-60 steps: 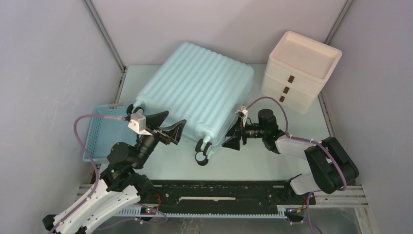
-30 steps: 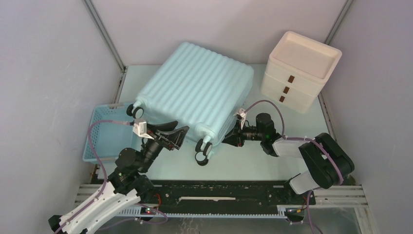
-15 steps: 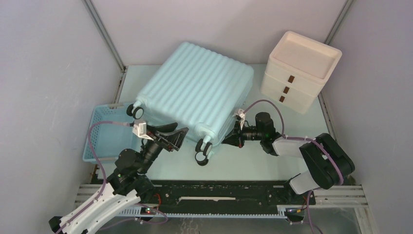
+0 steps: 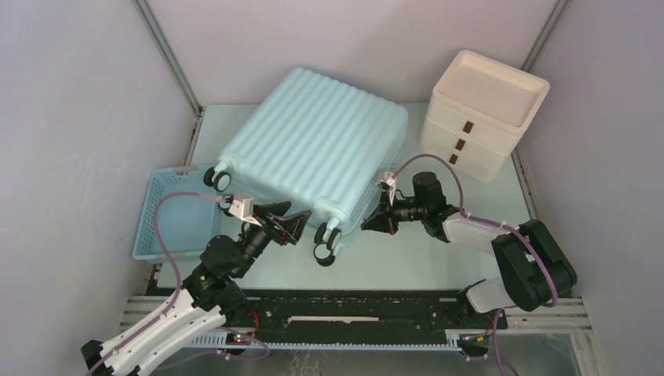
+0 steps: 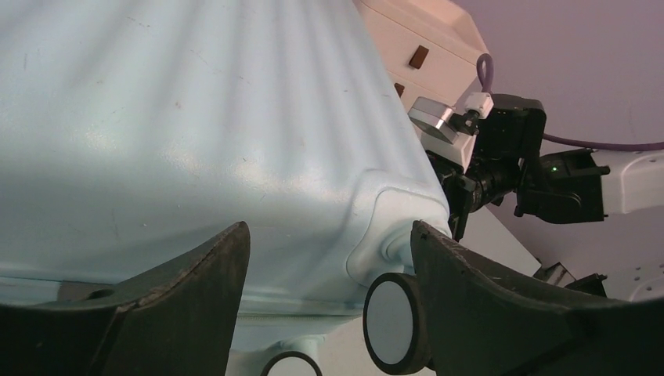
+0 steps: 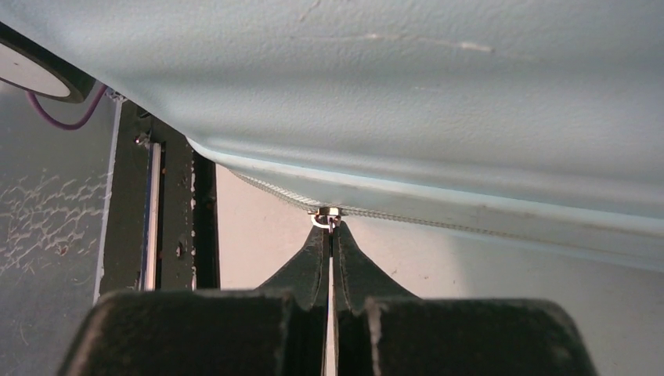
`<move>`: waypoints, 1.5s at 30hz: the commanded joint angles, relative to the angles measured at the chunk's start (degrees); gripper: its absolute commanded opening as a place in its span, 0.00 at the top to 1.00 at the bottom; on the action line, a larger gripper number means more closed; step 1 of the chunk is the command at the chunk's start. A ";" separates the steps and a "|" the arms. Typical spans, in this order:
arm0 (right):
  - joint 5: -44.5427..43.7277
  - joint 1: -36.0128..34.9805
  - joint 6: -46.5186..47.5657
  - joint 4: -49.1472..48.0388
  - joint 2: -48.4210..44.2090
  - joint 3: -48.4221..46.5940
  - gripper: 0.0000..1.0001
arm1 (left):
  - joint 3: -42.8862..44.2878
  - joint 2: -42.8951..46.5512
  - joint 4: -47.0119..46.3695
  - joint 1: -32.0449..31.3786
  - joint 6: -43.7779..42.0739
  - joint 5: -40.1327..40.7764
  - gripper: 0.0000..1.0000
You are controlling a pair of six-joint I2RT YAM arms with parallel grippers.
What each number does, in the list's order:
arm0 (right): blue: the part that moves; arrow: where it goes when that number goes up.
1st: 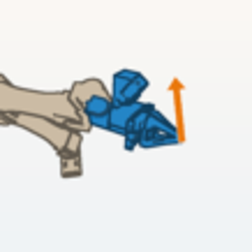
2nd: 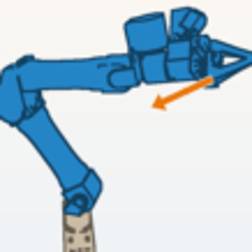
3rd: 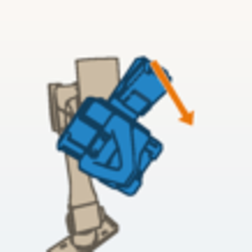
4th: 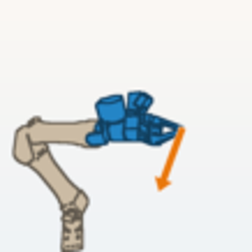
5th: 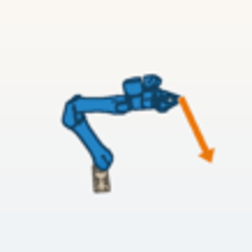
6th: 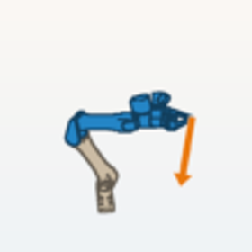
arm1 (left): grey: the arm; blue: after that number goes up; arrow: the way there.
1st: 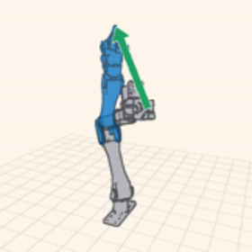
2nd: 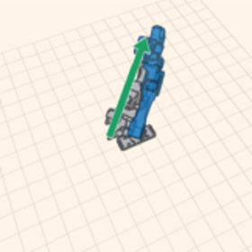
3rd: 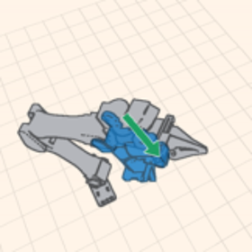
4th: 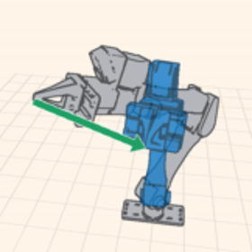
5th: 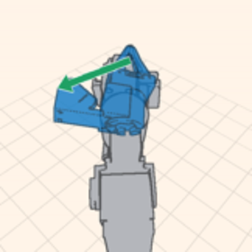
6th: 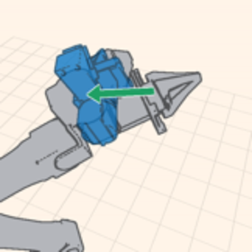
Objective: Open, take out, and arrange the luggage
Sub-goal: Unzip the luggage at the center of the board.
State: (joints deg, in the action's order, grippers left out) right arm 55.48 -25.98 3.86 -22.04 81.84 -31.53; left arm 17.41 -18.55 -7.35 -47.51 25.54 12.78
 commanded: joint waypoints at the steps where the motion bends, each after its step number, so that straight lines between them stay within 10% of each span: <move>1: -1.91 2.99 4.84 6.11 -1.77 -2.71 1.00 | -1.28 -0.12 -3.65 -0.14 -2.03 -2.03 0.20; 45: -10.56 10.73 12.86 30.11 -0.75 -16.52 1.00 | -2.30 -3.19 -7.50 -0.19 1.21 -7.86 0.20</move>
State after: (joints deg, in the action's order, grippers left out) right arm 49.74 -18.09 14.09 8.14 81.12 -44.95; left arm 16.56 -20.99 -11.70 -47.51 25.56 6.76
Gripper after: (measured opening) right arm 0.007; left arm 0.798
